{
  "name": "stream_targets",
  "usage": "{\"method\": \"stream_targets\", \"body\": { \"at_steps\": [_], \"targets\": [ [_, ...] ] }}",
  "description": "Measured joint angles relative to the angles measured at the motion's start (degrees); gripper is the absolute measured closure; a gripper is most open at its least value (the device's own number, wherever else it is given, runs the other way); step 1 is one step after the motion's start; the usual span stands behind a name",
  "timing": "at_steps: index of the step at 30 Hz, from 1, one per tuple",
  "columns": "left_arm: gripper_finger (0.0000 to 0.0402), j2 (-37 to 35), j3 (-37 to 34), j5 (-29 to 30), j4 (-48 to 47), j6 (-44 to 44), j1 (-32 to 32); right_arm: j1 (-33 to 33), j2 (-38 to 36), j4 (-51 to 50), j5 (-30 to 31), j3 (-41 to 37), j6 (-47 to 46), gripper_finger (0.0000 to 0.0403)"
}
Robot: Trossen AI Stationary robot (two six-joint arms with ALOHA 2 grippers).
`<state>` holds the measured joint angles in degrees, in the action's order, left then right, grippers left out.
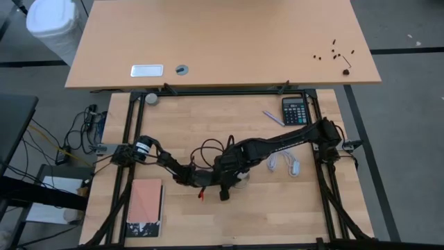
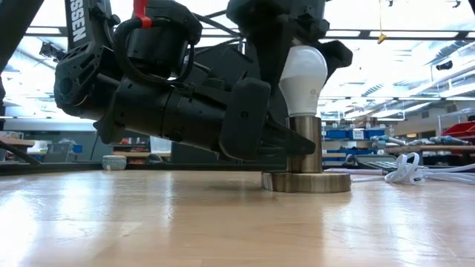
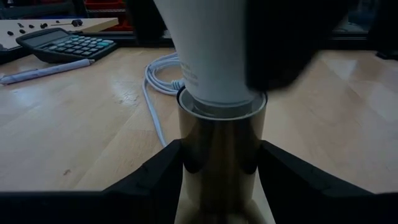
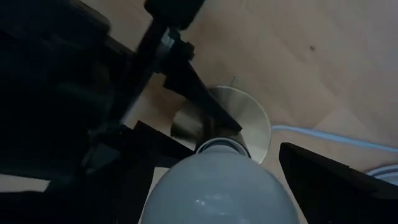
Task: Screw lightbulb
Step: Insert the lightbulb on the lamp
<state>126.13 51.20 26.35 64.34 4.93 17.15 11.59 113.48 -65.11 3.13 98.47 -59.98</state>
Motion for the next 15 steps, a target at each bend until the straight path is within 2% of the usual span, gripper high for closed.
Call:
{"method": "stream_targets", "body": {
  "at_steps": [15],
  "targets": [
    [0.0203, 0.0, 0.0, 0.1, 0.0, 0.0, 0.0, -0.2, -2.2, 1.1, -3.4, 0.0, 6.9, 0.0052]
  ]
}}
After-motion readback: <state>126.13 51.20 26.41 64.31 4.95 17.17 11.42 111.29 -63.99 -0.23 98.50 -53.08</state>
